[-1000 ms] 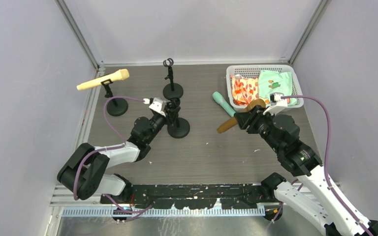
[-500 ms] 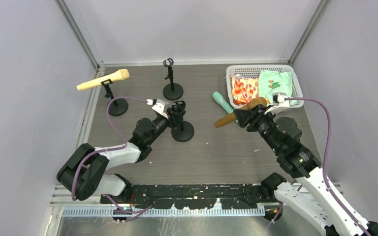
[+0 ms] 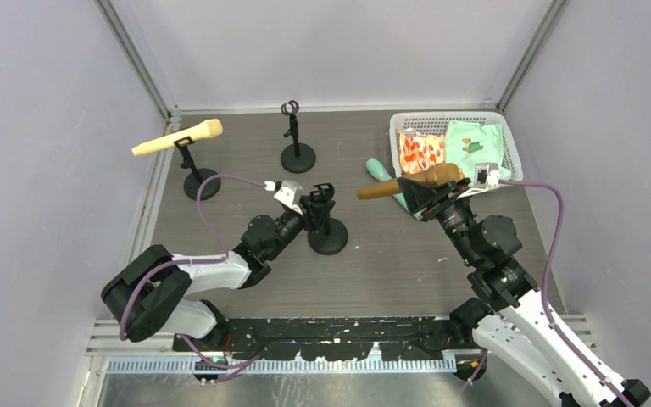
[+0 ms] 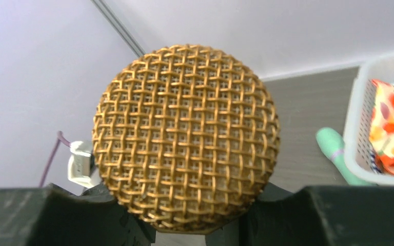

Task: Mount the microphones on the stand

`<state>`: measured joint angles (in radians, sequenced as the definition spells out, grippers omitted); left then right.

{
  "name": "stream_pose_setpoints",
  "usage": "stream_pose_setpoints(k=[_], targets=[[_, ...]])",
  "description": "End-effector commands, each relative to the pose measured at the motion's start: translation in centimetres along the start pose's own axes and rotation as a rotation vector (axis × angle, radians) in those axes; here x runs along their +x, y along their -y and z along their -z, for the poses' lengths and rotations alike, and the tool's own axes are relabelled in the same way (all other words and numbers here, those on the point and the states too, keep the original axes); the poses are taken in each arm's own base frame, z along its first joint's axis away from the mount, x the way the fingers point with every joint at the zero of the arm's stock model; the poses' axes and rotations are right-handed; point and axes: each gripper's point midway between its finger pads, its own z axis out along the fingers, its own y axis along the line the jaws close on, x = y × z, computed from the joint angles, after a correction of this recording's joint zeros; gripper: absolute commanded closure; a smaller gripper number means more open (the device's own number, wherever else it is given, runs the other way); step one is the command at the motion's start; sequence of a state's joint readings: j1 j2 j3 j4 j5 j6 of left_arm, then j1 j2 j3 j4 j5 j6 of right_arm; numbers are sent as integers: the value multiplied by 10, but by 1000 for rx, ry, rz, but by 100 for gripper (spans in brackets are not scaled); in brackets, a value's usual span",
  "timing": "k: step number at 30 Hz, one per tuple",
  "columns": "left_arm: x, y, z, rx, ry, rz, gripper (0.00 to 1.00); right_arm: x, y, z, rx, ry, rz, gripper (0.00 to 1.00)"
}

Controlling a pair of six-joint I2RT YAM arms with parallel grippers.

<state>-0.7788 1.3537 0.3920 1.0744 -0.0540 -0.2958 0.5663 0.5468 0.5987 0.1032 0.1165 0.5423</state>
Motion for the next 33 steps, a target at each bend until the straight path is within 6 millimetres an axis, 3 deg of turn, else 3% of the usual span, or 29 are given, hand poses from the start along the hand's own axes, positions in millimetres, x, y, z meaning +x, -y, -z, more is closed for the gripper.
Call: stream_pose_setpoints(k=[1, 5, 12, 33], targets=[[21, 14, -4, -16, -53, 103, 100, -50, -42, -5, -166, 170, 5, 99], [23, 19, -8, -14, -49, 108, 100, -57, -47, -10, -175, 183, 16, 99], [26, 25, -14, -2, -56, 116, 100, -35, -57, -25, -234, 82, 36, 99], [38, 37, -17, 35, -91, 134, 100, -19, -59, -43, -247, 26, 32, 99]])
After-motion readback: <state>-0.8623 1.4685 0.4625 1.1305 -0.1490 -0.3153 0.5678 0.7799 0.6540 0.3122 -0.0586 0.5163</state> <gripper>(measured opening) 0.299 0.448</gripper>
